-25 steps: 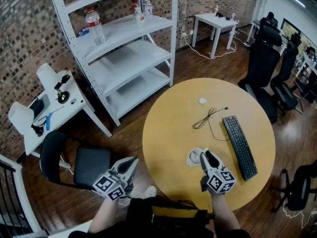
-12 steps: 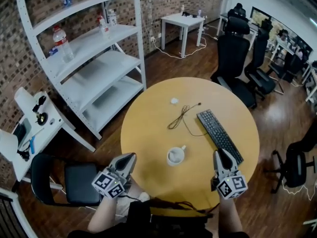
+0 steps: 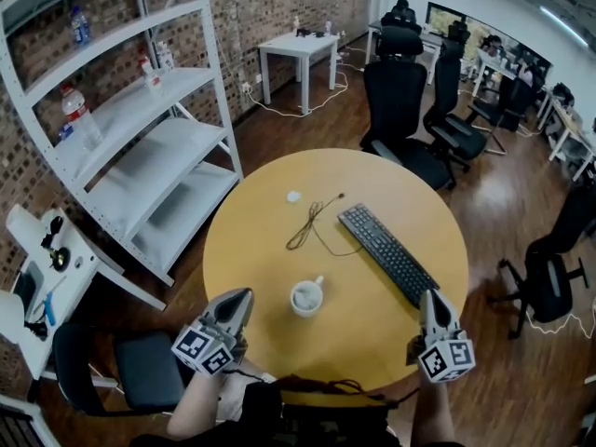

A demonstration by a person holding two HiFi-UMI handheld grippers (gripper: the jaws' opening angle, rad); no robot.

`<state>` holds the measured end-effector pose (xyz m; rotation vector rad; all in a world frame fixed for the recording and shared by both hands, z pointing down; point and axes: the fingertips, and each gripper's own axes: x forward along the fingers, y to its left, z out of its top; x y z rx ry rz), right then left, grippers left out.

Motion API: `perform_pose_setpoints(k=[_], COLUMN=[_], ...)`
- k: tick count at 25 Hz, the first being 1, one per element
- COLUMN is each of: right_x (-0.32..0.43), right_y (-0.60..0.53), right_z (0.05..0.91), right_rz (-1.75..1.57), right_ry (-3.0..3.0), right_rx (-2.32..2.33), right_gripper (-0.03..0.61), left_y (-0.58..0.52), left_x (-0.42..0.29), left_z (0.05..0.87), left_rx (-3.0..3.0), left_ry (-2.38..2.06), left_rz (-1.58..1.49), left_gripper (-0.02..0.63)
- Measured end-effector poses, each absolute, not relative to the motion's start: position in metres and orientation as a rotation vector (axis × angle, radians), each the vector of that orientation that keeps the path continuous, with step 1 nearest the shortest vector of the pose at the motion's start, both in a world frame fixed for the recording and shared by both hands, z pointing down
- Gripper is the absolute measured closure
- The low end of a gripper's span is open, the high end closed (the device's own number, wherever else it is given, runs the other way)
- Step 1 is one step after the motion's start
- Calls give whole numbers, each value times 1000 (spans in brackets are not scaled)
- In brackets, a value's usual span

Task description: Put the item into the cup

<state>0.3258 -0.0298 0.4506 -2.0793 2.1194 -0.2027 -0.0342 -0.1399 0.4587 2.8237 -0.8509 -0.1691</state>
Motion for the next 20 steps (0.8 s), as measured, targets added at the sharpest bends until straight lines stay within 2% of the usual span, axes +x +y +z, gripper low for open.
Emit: perform_pose_setpoints(k=[20], right_x=[296], right_y=[-41], right_z=[463], right_rz=[-243], right_ry=[2239], right_rx=[-2031], right_gripper=[569], left_y=[-133], left_x=[-70], left_z=[465], left_rx=[2792], left_ry=[-960], left_rz=[-168], left_gripper=[618])
